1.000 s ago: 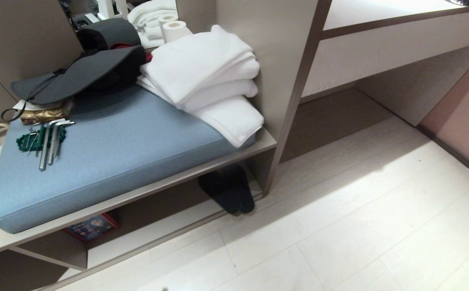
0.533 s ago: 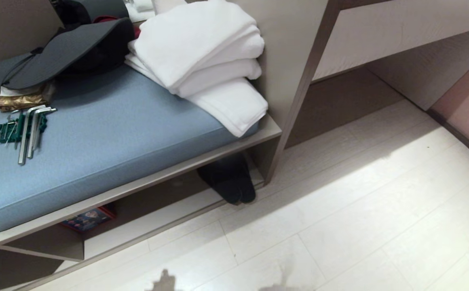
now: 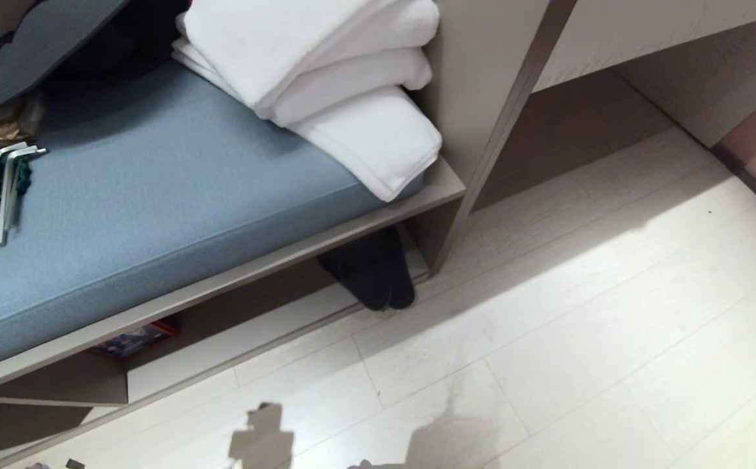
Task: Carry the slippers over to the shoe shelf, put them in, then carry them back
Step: Pick up the slippers in the shoe cabinet
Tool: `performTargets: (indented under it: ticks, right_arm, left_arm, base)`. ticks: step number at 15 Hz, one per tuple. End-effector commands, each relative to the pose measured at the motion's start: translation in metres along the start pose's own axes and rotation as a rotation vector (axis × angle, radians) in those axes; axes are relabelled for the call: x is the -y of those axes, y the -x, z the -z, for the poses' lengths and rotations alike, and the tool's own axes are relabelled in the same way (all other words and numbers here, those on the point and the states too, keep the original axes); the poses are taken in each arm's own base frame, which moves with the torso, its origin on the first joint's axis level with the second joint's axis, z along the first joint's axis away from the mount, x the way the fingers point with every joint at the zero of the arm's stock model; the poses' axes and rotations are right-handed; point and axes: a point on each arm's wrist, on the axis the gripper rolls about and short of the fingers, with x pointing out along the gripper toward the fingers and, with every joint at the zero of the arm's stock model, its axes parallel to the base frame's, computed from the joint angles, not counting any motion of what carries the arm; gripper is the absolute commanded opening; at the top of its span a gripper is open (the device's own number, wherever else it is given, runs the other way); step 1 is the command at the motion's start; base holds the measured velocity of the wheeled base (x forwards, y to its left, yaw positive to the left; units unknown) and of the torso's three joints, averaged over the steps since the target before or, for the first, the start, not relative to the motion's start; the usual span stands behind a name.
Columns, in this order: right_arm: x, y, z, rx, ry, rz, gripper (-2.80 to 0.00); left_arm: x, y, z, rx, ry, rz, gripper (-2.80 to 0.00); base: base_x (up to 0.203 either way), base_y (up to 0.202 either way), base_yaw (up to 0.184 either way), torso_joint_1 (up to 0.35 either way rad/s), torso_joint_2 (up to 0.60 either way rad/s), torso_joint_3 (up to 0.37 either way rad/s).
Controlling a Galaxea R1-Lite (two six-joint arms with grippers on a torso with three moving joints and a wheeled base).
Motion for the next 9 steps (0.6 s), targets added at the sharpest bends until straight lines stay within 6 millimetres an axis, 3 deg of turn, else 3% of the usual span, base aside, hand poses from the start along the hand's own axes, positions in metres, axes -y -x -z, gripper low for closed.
performTargets:
  ticks: [1, 9]
  right_arm:
    - [0.0000, -0.0001, 0.0001, -0.002, 0.003, -0.001, -2.80]
    - [0.0000, -0.0001, 0.0001, -0.001, 0.005, -0.002, -2.80]
  left_arm:
    - [0.0000, -0.0001, -0.0001, 0.000, 0.001, -0.001, -2.80]
    - [0.0000, -0.0001, 0.0000, 0.000, 0.002, -0.001, -2.80]
  base:
    - [0.000, 0.000, 0.000, 0.002, 0.00, -0.203]
    - [0.000, 0.000, 0.000, 0.004, 0.00, -0.197]
